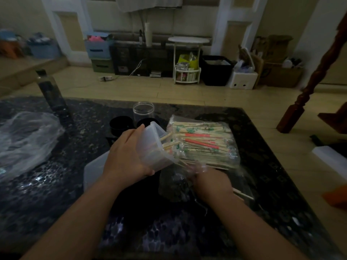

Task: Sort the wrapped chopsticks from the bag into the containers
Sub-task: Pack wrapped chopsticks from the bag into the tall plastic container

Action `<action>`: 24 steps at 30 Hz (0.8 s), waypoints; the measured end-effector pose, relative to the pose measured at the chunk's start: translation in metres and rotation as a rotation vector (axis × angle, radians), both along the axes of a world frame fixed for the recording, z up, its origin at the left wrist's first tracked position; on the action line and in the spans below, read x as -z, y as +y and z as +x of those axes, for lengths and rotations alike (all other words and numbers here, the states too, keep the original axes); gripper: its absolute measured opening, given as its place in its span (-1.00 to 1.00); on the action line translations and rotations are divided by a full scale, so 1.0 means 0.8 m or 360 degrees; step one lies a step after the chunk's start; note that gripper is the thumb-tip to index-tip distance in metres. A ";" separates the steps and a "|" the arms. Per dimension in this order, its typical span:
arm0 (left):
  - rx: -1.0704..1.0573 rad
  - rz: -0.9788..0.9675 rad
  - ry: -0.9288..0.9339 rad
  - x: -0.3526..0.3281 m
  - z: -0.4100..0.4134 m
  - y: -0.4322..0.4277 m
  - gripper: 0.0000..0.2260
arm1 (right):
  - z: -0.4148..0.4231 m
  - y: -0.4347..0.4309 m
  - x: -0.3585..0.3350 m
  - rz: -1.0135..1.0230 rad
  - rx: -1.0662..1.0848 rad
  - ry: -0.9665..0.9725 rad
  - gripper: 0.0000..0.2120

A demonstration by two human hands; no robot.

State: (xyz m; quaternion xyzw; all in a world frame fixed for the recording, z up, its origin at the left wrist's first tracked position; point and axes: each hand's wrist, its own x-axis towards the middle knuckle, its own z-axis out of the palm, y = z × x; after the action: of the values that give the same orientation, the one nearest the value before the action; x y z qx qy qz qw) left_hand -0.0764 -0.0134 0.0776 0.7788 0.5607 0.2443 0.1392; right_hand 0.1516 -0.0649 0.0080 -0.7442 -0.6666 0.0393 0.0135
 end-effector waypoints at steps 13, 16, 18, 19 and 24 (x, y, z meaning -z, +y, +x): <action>0.0060 0.0087 0.0007 0.000 -0.006 -0.014 0.15 | -0.015 -0.063 -0.113 0.0370 -0.0189 -0.0034 -0.71; 0.0083 0.0108 0.0007 0.007 -0.008 -0.014 0.11 | -0.009 -0.057 -0.107 0.1025 -0.0405 0.0011 -0.65; 0.0082 0.0106 0.0003 0.009 -0.008 -0.014 0.09 | -0.007 -0.049 -0.098 0.1405 -0.0531 0.0139 -0.65; 0.0086 0.0103 0.0005 0.010 -0.008 -0.013 0.09 | -0.007 -0.045 -0.096 0.1527 -0.0539 0.0152 -0.67; 0.0115 0.0147 0.0016 0.010 -0.008 -0.013 0.11 | -0.013 -0.036 -0.096 0.1681 -0.0371 0.0625 -0.56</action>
State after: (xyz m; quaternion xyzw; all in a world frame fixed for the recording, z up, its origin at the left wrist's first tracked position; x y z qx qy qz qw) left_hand -0.0824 -0.0237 0.0695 0.8053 0.5211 0.2608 0.1090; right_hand 0.1415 -0.0936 0.0847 -0.5370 -0.6584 -0.1603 0.5025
